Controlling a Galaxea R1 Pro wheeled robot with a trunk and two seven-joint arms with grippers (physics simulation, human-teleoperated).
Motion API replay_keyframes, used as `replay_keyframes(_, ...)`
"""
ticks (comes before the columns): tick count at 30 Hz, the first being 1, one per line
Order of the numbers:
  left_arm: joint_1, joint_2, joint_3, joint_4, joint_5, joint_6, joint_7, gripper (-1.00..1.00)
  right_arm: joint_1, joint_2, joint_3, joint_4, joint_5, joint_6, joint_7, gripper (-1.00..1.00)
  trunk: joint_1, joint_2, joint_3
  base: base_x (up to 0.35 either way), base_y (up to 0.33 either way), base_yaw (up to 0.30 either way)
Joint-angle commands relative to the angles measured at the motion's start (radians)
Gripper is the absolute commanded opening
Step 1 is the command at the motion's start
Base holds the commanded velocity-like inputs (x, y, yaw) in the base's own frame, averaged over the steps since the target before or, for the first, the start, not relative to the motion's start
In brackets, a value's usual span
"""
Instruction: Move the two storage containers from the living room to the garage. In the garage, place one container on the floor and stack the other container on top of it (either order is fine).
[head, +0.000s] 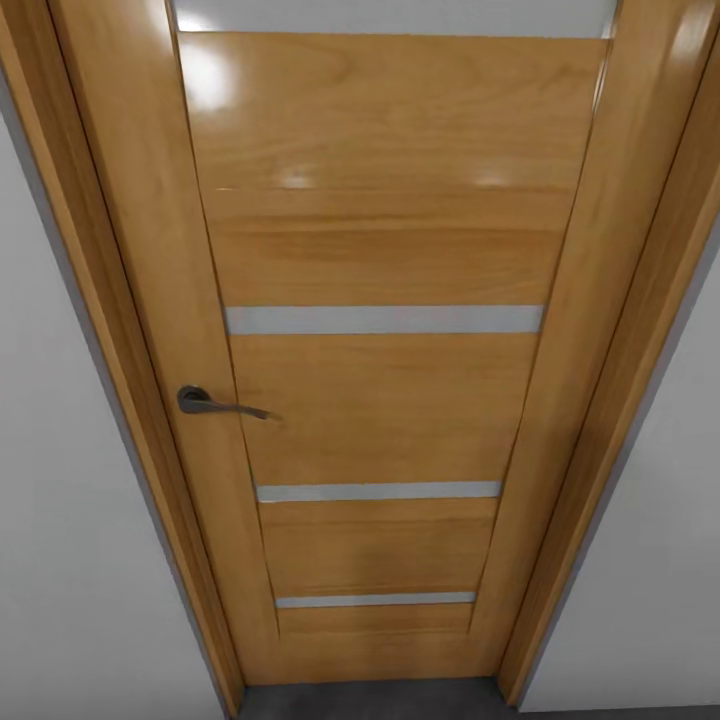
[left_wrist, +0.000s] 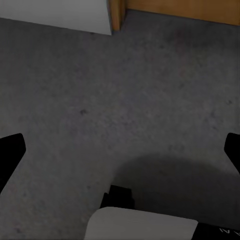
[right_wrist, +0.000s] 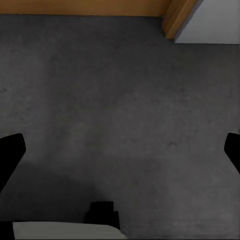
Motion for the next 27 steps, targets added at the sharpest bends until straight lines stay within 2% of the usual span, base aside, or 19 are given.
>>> replay_keyframes(1,0.001,-0.002,0.003,-0.004,-0.002,0.006,0.001,1.00,0.002,-0.001,0.000,0.041,-0.001,-0.045,0.002,1.00,0.000,0.000,-0.001,0.002,0.001,-0.001)
replay_keyframes(3,0.001,-0.002,0.003,-0.004,-0.002,0.006,0.001,1.00,0.005,-0.002,0.000,0.135,-0.001,-0.133,0.002,1.00,0.000,0.000,-0.001,0.001,0.001,-0.001)
replay_keyframes(5,0.001,-0.003,0.003,-0.003,-0.002,0.005,0.001,1.00,0.008,-0.004,0.000,0.261,-0.002,-0.276,0.002,1.00,0.000,0.000,-0.001,0.000,0.000,0.000)
replay_keyframes(6,0.001,-0.003,0.003,-0.002,-0.002,0.003,0.001,1.00,0.010,-0.004,0.000,0.279,-0.003,-0.311,0.002,1.00,0.000,0.000,-0.001,0.000,0.000,0.000)
replay_keyframes(7,0.001,-0.003,0.001,0.011,-0.003,-0.016,0.001,1.00,0.035,-0.001,0.000,0.321,-0.003,-0.431,0.002,1.00,0.000,0.000,-0.001,0.000,0.000,0.000)
replay_keyframes(8,0.001,-0.003,0.000,0.026,-0.003,-0.033,0.002,1.00,0.052,0.000,0.000,0.332,-0.004,-0.472,0.002,1.00,0.000,0.000,-0.001,0.000,0.000,0.000)
replay_keyframes(10,0.001,-0.003,-0.001,0.045,-0.003,-0.056,0.006,1.00,0.071,0.002,0.000,0.340,-0.004,-0.508,0.002,1.00,0.000,0.000,-0.001,0.000,0.000,0.000)
replay_keyframes(14,0.001,-0.005,-0.003,0.061,-0.003,-0.079,0.020,1.00,0.093,0.003,0.000,0.348,-0.004,-0.533,0.002,1.00,0.000,0.000,-0.001,0.000,0.000,0.000)
replay_keyframes(20,0.001,-0.005,-0.003,0.066,-0.002,-0.087,0.027,1.00,0.113,0.005,0.001,0.350,-0.003,-0.535,0.003,1.00,0.000,0.000,-0.001,0.000,0.000,0.000)
replay_keyframes(27,0.001,-0.009,-0.001,0.068,0.002,-0.141,0.030,1.00,0.152,0.029,0.001,0.350,-0.003,-0.514,0.004,1.00,0.000,0.000,-0.001,0.000,0.000,0.000)
